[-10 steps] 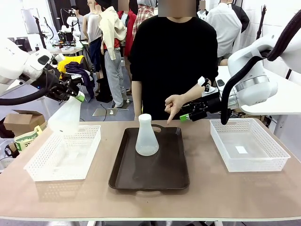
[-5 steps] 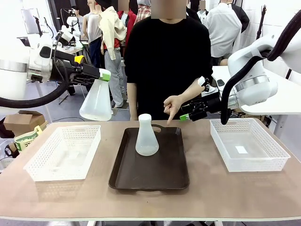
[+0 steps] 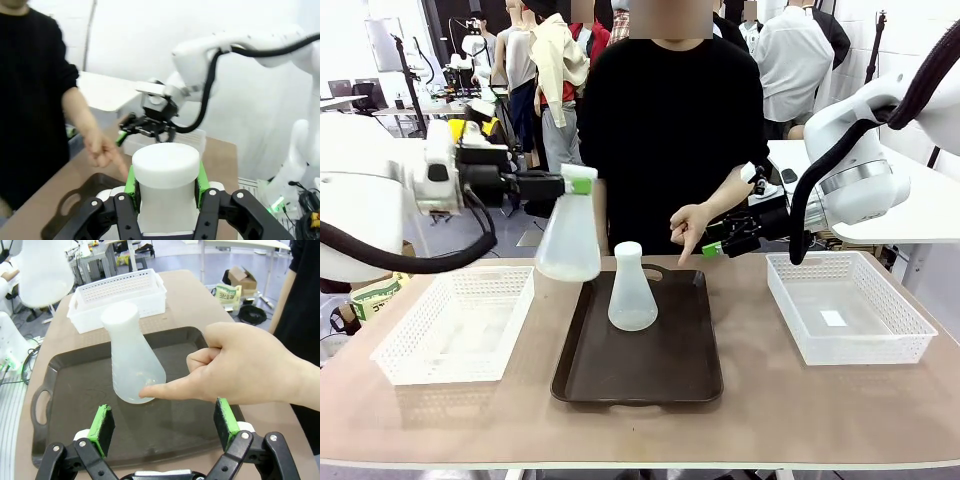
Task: Prepare the laboratory tools.
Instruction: Place the picked Big flask upright in the Handle tray as directed by the person.
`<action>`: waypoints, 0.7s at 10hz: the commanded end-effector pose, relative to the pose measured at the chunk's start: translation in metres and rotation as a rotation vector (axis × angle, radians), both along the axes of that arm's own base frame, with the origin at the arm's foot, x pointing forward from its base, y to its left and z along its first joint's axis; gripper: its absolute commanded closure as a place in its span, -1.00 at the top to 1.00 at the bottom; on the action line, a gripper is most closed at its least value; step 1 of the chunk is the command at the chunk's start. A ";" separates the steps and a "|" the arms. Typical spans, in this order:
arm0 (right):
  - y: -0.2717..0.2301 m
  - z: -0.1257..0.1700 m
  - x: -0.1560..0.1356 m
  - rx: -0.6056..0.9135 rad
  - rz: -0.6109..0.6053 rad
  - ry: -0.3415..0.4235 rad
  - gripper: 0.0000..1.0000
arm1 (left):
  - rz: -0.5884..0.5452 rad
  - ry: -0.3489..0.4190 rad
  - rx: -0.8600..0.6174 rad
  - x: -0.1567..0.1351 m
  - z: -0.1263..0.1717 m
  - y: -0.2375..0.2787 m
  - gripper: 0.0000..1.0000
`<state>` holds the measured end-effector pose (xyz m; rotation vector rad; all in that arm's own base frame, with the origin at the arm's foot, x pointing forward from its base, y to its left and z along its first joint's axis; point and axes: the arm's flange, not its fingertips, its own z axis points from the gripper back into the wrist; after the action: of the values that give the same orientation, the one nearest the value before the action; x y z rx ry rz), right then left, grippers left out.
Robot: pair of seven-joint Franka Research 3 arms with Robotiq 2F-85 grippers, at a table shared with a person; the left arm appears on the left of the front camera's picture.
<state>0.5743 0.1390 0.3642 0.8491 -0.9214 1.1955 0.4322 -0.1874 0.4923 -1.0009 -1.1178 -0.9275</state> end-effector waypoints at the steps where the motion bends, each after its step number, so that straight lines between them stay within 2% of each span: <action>1: 0.000 0.000 0.000 -0.004 0.004 0.001 1.00 | -0.071 0.053 -0.005 0.003 -0.014 -0.009 -1.00; 2: 0.000 0.000 0.000 -0.004 0.004 0.001 1.00 | -0.076 0.080 -0.035 0.005 -0.018 -0.012 -1.00; 3: 0.000 0.000 0.000 -0.004 0.004 0.001 1.00 | -0.011 0.132 -0.086 0.008 -0.016 -0.009 -1.00; 4: 0.000 0.000 0.000 -0.004 0.004 0.001 1.00 | -0.075 0.048 -0.013 -0.001 -0.021 -0.017 -1.00; 6: 0.000 0.000 0.000 -0.004 0.004 0.001 1.00 | -0.075 0.048 -0.013 -0.001 -0.021 -0.017 -1.00; 7: 0.000 0.000 0.000 -0.004 0.004 0.001 1.00 | -0.069 0.079 -0.021 0.002 -0.025 -0.015 -1.00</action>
<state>0.5743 0.1389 0.3642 0.8491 -0.9214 1.1954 0.4333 -0.2042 0.4681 -1.0881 -1.0355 -0.9319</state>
